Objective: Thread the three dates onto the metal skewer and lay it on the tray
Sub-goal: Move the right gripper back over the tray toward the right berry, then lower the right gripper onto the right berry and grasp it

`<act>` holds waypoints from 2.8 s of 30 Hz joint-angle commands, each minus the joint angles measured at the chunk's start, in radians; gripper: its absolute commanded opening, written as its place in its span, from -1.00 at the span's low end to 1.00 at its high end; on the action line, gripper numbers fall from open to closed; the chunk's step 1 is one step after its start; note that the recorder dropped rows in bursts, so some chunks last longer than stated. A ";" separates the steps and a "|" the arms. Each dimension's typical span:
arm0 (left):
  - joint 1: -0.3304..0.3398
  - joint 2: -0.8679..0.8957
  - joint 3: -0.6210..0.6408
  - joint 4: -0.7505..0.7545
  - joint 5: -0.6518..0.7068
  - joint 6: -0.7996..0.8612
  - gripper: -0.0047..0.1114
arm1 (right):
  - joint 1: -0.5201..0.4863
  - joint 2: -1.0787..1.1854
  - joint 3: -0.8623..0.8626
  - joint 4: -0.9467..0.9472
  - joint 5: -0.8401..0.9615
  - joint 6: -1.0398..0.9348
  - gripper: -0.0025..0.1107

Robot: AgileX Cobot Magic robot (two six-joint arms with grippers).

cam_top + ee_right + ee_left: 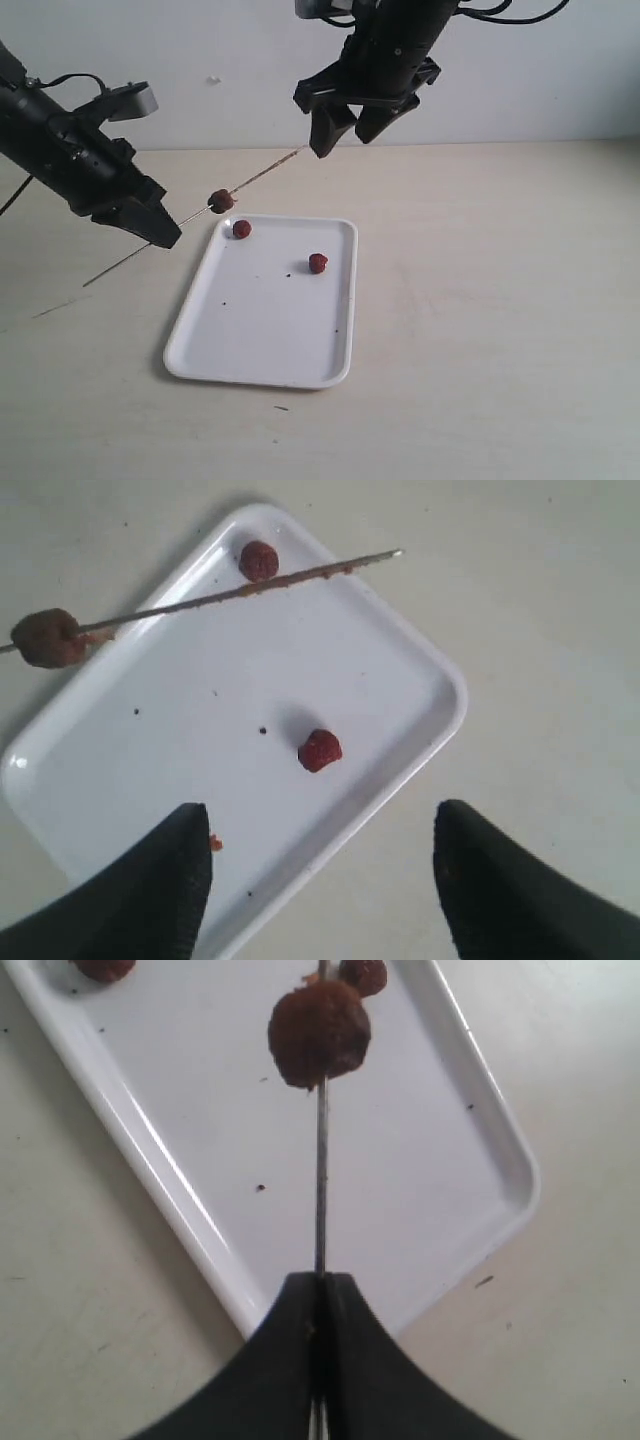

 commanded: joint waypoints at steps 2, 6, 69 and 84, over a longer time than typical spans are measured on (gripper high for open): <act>0.011 -0.031 0.011 0.004 0.017 0.008 -0.92 | -0.002 -0.004 0.047 -0.022 -0.003 -0.022 0.13; 0.020 -0.035 0.011 0.009 0.045 0.008 -0.92 | -0.002 0.005 0.057 -0.016 -0.003 -0.020 0.13; 0.140 -0.035 0.011 -0.022 -0.042 -0.016 -0.92 | 0.142 0.294 0.057 -0.260 -0.201 -0.693 0.13; 0.140 -0.035 0.011 -0.024 -0.040 -0.014 -0.92 | 0.142 0.294 0.057 -0.224 -0.201 -0.693 0.04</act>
